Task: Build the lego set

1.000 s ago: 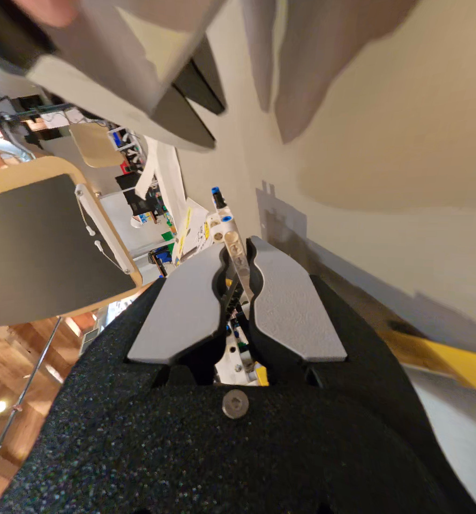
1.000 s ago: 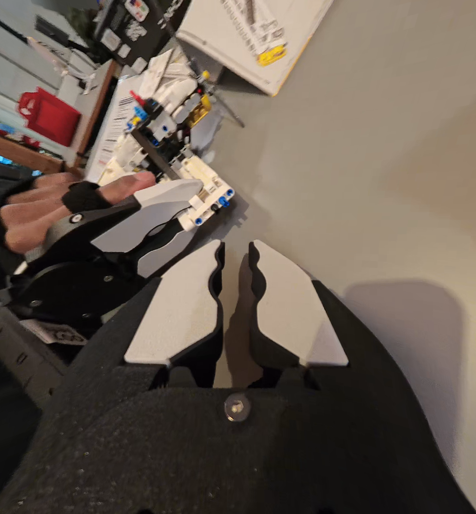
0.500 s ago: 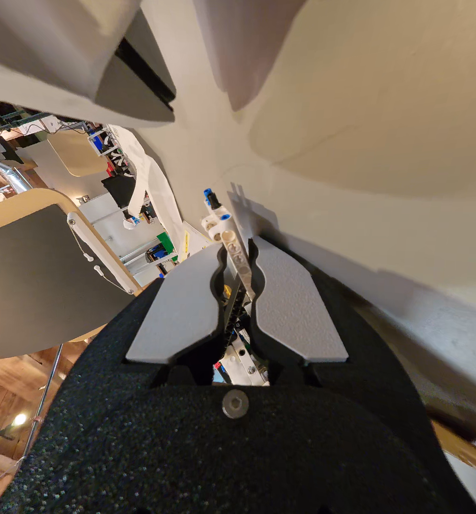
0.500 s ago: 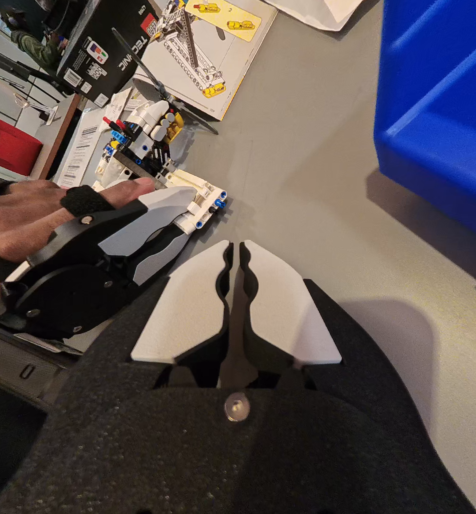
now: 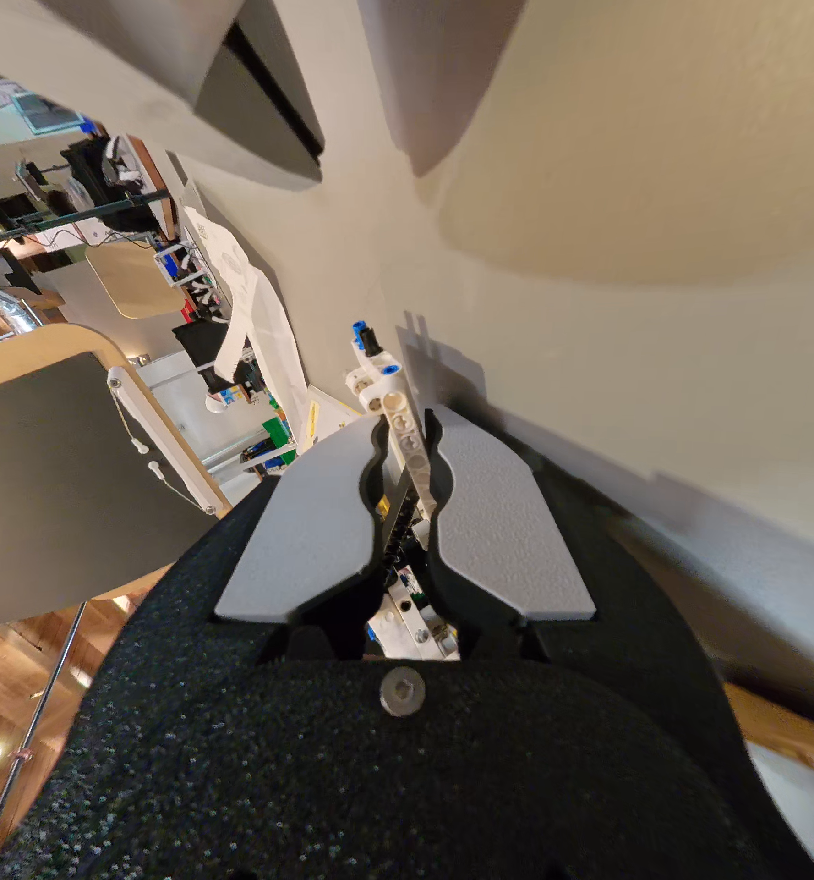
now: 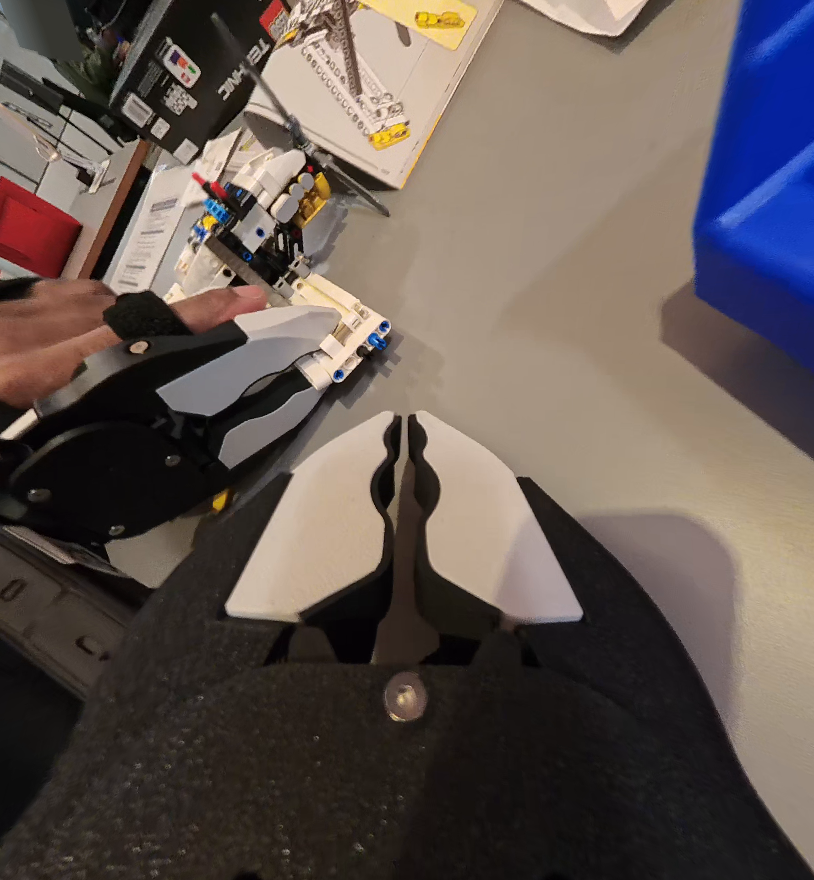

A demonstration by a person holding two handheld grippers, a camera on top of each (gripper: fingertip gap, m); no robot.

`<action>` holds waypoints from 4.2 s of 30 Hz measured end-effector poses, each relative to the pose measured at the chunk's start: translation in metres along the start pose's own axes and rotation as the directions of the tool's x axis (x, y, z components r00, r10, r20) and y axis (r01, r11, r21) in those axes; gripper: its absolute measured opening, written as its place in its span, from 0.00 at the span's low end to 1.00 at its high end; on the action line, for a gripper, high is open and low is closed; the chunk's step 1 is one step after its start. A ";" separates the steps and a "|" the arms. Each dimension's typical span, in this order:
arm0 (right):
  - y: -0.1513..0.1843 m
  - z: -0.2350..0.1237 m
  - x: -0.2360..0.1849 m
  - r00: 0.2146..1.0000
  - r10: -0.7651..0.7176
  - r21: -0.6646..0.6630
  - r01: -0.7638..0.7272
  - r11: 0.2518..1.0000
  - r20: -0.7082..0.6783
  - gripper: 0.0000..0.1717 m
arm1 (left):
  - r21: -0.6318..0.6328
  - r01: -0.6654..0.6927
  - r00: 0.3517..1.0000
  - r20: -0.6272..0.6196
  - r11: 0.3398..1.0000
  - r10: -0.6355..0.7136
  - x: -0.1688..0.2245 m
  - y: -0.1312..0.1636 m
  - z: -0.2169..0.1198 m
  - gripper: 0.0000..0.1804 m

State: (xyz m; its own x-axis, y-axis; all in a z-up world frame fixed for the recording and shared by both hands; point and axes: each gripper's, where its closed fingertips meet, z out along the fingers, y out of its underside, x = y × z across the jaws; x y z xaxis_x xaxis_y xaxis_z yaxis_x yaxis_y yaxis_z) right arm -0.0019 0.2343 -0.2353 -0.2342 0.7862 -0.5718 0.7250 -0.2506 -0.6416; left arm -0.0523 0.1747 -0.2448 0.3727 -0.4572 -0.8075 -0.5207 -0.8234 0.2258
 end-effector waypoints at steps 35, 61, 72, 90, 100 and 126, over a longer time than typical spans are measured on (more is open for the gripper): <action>0.075 0.052 -0.114 -0.495 -0.803 0.189 0.869 -0.457 0.333 0.17 | 0.358 0.021 0.949 0.287 0.934 -0.132 0.026 0.069 -0.040 0.06; 0.066 0.046 -0.104 -0.584 -0.540 0.102 0.730 -0.676 0.606 0.00 | 0.407 0.145 0.939 0.231 0.902 -0.256 0.017 0.082 -0.044 0.06; 0.081 0.065 -0.122 -0.693 -0.513 0.262 0.691 -0.674 0.507 0.15 | 0.419 0.166 0.936 0.219 0.893 -0.277 0.016 0.082 -0.045 0.06; 0.080 0.020 -0.100 -0.074 -0.415 -0.106 0.912 -0.396 0.907 0.01 | 0.449 0.235 0.924 0.172 0.862 -0.342 0.013 0.086 -0.048 0.07; 0.067 0.026 -0.081 0.186 -0.498 -0.286 0.949 -0.131 0.847 0.01 | 0.452 0.253 0.920 0.161 0.855 -0.357 0.012 0.086 -0.049 0.07; 0.070 0.026 -0.067 0.143 -0.595 -0.269 0.955 -0.128 0.791 0.07 | 0.450 0.249 0.924 0.154 0.858 -0.350 0.014 0.084 -0.048 0.07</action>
State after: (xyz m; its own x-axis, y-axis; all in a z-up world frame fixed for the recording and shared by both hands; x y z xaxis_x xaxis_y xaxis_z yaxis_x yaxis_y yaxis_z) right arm 0.0476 0.1491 -0.2553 -0.9772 -0.1849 -0.1042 -0.1420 0.9345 -0.3263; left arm -0.0537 0.0829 -0.2111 0.4082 -0.0830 -0.9091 -0.6991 -0.6688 -0.2529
